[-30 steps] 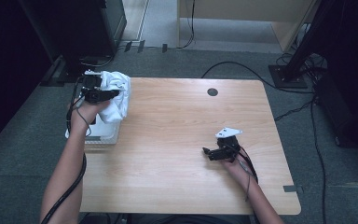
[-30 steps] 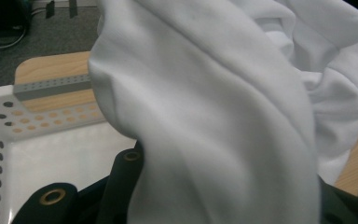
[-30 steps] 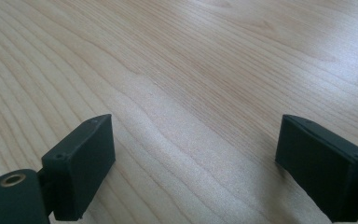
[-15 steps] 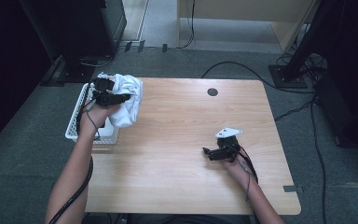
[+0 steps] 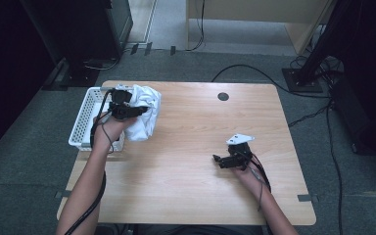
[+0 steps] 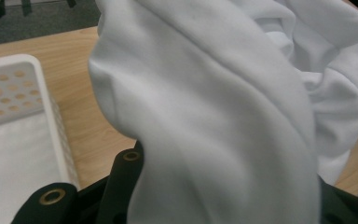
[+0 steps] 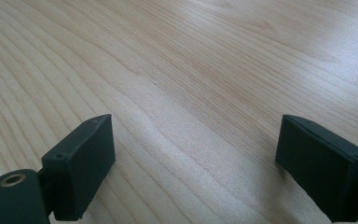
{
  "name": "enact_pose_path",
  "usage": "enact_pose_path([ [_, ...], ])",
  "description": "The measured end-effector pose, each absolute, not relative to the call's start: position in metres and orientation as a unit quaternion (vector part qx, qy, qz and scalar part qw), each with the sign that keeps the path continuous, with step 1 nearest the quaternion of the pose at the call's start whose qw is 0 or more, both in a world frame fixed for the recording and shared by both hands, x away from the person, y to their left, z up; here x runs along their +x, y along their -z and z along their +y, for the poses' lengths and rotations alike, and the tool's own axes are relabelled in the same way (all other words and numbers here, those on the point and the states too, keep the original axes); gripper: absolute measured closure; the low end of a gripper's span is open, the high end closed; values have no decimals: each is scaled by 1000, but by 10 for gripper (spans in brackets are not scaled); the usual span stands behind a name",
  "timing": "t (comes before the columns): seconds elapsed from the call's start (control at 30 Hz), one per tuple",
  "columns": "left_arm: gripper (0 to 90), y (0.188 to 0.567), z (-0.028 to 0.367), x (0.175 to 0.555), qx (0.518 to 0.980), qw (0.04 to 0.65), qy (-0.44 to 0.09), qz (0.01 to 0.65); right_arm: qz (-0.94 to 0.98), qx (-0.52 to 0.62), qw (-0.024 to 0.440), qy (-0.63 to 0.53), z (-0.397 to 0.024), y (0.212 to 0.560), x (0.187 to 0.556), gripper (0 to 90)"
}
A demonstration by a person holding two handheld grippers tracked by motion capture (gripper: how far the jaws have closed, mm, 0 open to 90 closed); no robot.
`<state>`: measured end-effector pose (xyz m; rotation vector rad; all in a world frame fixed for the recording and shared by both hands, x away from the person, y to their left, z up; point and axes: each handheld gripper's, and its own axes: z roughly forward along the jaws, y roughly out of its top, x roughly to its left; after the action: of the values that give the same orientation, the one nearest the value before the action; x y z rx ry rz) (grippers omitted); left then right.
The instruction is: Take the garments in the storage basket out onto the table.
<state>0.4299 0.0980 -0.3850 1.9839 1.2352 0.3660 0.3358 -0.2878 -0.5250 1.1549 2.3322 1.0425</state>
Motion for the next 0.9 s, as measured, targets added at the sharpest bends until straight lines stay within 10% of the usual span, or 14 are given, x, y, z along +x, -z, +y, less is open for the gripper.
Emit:
enact_pose_path([
  [0.9,647,422,74,398,787,360,-132,483,820,405,169,-367,-288,525,336,120],
])
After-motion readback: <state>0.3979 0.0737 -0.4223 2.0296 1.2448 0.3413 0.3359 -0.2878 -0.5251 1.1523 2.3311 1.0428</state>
